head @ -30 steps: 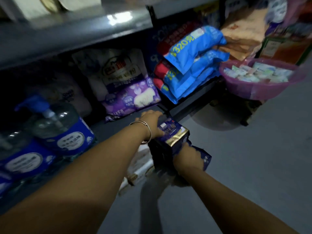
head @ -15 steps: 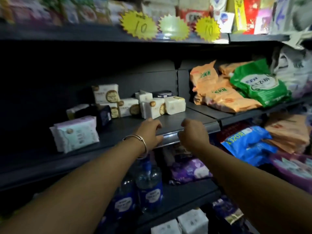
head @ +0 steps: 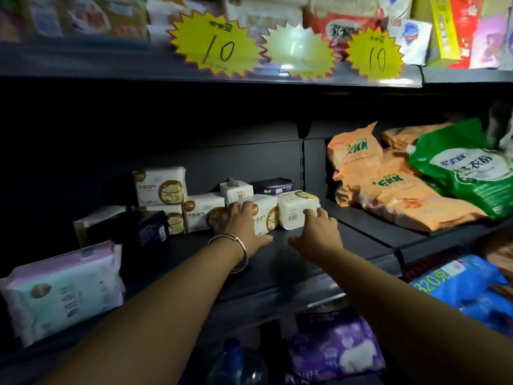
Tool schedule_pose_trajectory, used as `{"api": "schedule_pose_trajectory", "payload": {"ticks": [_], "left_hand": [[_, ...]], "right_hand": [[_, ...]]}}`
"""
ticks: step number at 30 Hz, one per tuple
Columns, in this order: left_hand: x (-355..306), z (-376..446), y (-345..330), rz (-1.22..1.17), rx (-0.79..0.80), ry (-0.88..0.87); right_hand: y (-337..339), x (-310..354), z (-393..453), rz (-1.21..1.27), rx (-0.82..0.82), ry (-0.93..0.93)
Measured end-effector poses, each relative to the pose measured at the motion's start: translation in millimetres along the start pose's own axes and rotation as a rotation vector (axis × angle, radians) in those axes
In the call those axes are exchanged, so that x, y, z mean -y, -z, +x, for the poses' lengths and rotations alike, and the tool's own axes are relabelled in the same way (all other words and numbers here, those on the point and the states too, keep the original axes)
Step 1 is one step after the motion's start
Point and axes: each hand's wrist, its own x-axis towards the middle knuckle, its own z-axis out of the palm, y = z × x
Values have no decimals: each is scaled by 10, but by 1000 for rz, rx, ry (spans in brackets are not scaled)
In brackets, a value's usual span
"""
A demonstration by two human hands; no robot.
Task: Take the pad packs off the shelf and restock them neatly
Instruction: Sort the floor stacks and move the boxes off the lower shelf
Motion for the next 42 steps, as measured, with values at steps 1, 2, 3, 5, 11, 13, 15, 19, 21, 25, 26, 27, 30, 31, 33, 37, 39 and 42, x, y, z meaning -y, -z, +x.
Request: {"api": "schedule_pose_trajectory", "payload": {"ticks": [1, 2, 3, 5, 11, 13, 15, 19, 21, 25, 26, 27, 30, 31, 33, 37, 39, 42], "left_hand": [[-7, 119, -44, 1, -15, 9], [-13, 232, -85, 11, -28, 17], [-13, 340, -123, 30, -36, 29], [1, 539, -193, 70, -19, 60], [51, 908, -359, 134, 27, 144], [62, 960, -390, 131, 68, 164], [45, 966, -380, 141, 109, 169], [69, 978, -342, 213, 119, 216], [105, 1015, -345, 225, 123, 264], [97, 1024, -370, 208, 153, 302], [92, 1025, -378, 185, 157, 311], [90, 1029, -385, 162, 158, 315], [83, 1028, -387, 111, 153, 315], [79, 1022, -381, 103, 150, 310], [69, 994, -369, 88, 133, 306], [106, 954, -374, 70, 87, 338], [121, 917, -357, 65, 58, 366], [134, 830, -277, 51, 27, 392]], "right_hand": [[-40, -38, 138, 4, 5, -2], [-81, -70, 275, 12, 9, -4], [-120, -98, 409, 25, 13, -7], [-191, -139, 664, 73, 22, -16], [-346, -266, 1260, 204, 20, -100], [-410, -285, 1385, 277, 7, -118], [-446, -289, 1443, 366, -39, -142], [-409, -356, 1473, 403, -194, -268], [-403, -384, 1490, 427, -176, -321], [-397, -364, 1500, 603, -99, -403], [-391, -354, 1498, 655, -76, -399], [-388, -342, 1499, 698, -62, -402], [-375, -294, 1487, 788, -90, -447], [-376, -283, 1482, 802, -100, -468], [-345, -255, 1442, 809, -84, -507], [-271, -213, 1354, 901, 89, -516], [-260, -195, 1295, 986, 149, -452], [-248, -151, 1195, 1009, 133, -404]]}}
